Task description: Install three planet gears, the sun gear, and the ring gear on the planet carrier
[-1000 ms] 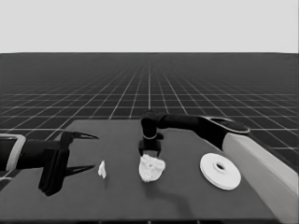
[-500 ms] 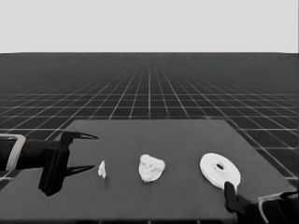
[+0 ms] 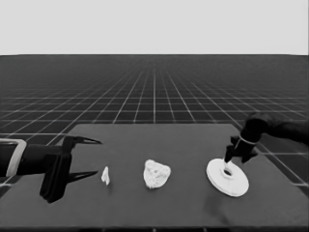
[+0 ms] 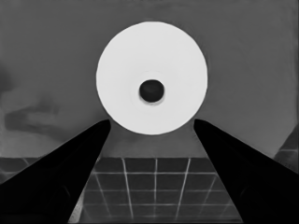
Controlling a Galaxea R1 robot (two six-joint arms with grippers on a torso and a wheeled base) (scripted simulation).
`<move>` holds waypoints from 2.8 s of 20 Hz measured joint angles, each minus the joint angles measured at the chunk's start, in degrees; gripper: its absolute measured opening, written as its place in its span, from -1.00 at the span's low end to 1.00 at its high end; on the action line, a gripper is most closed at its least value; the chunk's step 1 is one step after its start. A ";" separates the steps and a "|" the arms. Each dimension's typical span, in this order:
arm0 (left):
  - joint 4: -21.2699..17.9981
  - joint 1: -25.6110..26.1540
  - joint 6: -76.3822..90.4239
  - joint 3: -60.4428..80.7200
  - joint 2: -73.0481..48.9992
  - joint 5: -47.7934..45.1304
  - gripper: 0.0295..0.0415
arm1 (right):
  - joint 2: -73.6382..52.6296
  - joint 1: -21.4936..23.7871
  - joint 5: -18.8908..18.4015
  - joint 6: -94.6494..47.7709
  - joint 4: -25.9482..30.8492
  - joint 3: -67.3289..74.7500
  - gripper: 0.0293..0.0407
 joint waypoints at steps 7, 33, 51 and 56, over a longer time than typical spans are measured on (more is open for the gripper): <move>0.00 0.00 0.00 0.00 0.00 0.00 0.49 | 3.64 -11.83 9.03 -1.38 -7.47 -6.57 0.61; 0.00 0.00 0.00 0.00 0.00 0.00 0.49 | 35.24 -1.65 -4.03 40.92 -4.06 3.49 -0.03; 0.00 0.00 0.00 0.00 0.00 0.00 0.49 | 53.44 -7.55 -1.75 33.78 -9.15 -20.54 -0.03; 0.00 0.00 0.00 0.00 0.00 0.00 0.49 | 53.38 -8.16 -1.76 35.88 -9.14 -20.60 -0.03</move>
